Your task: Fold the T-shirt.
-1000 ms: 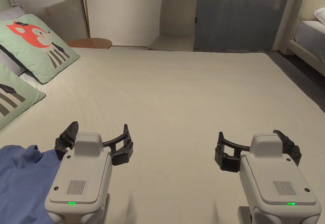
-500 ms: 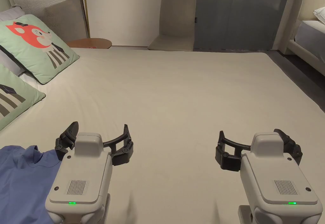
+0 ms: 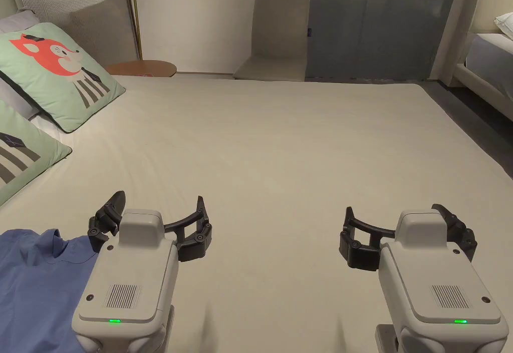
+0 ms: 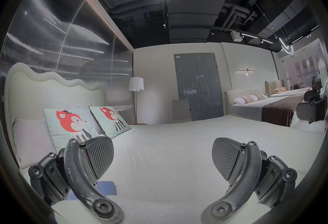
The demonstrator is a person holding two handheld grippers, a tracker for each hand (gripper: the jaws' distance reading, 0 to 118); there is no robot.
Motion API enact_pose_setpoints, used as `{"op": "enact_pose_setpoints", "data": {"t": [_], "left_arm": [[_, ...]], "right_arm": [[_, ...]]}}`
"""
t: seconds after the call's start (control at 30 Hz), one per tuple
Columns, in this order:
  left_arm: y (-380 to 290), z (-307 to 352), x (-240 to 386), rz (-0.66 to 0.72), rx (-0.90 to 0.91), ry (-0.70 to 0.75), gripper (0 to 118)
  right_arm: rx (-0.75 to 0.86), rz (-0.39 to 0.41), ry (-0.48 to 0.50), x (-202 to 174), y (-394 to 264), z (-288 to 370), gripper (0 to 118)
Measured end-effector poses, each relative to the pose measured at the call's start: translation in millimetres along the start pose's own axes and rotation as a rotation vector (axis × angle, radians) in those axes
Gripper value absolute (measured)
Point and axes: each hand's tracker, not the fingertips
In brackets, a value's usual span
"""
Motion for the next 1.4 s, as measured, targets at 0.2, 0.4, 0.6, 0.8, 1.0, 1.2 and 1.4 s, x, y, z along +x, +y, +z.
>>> {"op": "enact_pose_setpoints", "data": {"t": [0.2, 0.4, 0.6, 0.8, 1.0, 1.2, 1.4], "left_arm": [[1.5, 0.7, 0.0, 0.006, 0.003, 0.006, 110], [4.5, 4.2, -0.3, 0.037, 0.008, -0.006, 48], [3.4, -0.2, -2.3, 0.059, -0.020, 0.005, 0], [3.8, 5.6, -27.3, 0.082, -0.040, 0.067, 0], [2.9, 31.4, -98.1, 0.079, -0.063, 0.245, 0], [4.8, 76.5, -178.0, 0.048, -0.076, 0.436, 0], [4.5, 121.0, -232.3, 0.000, -0.105, 0.572, 0]], "right_arm": [[-0.004, -0.002, -0.003, -0.4, -0.1, 0.0, 118], [-0.005, 0.017, -0.050, -3.2, 1.7, 3.7, 31], [-0.023, -0.013, -0.054, -0.9, -2.6, -7.8, 1], [-0.019, -0.028, 0.009, -22.7, 3.5, -20.1, 1], [-0.004, -0.021, 0.198, -89.2, 5.7, -47.9, 1], [0.008, -0.015, 0.397, -177.0, 5.3, -50.2, 1], [-0.001, -0.021, 0.541, -245.0, 9.9, -37.3, 1]]}}
